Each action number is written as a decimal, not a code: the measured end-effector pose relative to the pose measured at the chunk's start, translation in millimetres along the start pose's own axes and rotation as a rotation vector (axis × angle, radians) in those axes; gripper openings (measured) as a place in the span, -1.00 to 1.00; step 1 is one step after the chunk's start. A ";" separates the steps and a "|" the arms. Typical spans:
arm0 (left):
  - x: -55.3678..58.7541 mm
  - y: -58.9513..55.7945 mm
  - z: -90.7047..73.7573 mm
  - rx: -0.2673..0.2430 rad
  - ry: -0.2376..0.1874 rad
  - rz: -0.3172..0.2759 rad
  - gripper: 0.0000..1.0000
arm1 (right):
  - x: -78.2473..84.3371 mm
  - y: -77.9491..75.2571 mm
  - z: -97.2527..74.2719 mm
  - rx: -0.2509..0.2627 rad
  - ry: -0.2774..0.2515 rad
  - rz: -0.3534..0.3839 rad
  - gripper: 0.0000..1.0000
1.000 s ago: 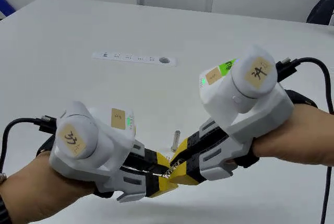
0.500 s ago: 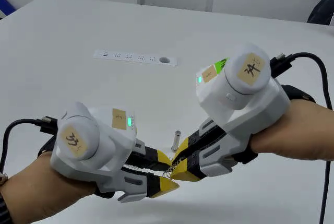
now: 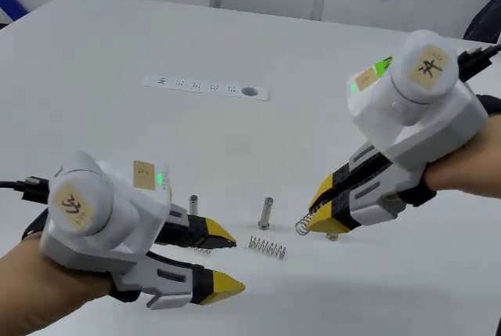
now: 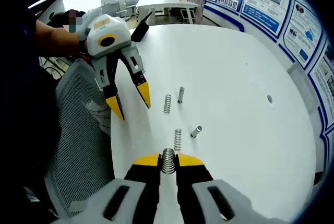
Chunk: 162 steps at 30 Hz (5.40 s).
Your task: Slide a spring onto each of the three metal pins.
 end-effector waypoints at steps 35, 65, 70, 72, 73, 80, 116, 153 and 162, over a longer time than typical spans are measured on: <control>27.9 29.5 -33.5 -0.151 -0.021 -0.209 0.28 | 56.4 -67.0 7.2 0.053 0.222 0.129 -0.76; 36.3 30.7 -33.4 -0.144 -0.001 -0.212 0.22 | 79.8 -85.7 59.0 0.037 0.315 0.169 -0.76; 35.8 29.7 -32.4 -0.141 0.001 -0.211 0.22 | 83.4 -87.8 63.9 0.040 0.312 0.166 -0.75; 35.3 29.5 -32.2 -0.140 0.001 -0.210 0.23 | 82.9 -87.5 63.5 0.039 0.310 0.166 -0.75; 35.2 29.6 -32.2 -0.140 0.001 -0.209 0.23 | 82.9 -87.6 63.3 0.039 0.309 0.164 -0.75; 32.7 29.4 -32.3 -0.140 0.001 -0.202 0.22 | 78.1 -83.9 59.0 0.050 0.295 0.147 -0.68; 33.0 22.0 -28.9 -0.121 0.013 -0.190 0.19 | 31.1 -45.0 118.4 -0.035 0.221 0.038 -0.67; 11.4 8.0 10.8 0.013 0.026 -0.038 -0.23 | -18.7 15.2 96.9 -0.102 0.187 -0.133 -0.77; 10.3 3.2 11.9 0.038 0.027 0.009 -0.55 | -26.9 26.2 95.5 -0.116 0.190 -0.178 -0.77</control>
Point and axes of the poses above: the centre of the closed fingertips' face, and the gripper's own axes: z roughly forward along the fingers, y roughly to its left, x roughly out of its underside, the point moved 3 cm from there along -z, roughly backward along the fingers, and after that the axes turned 13 degrees about -x, right-handed, at the moved point
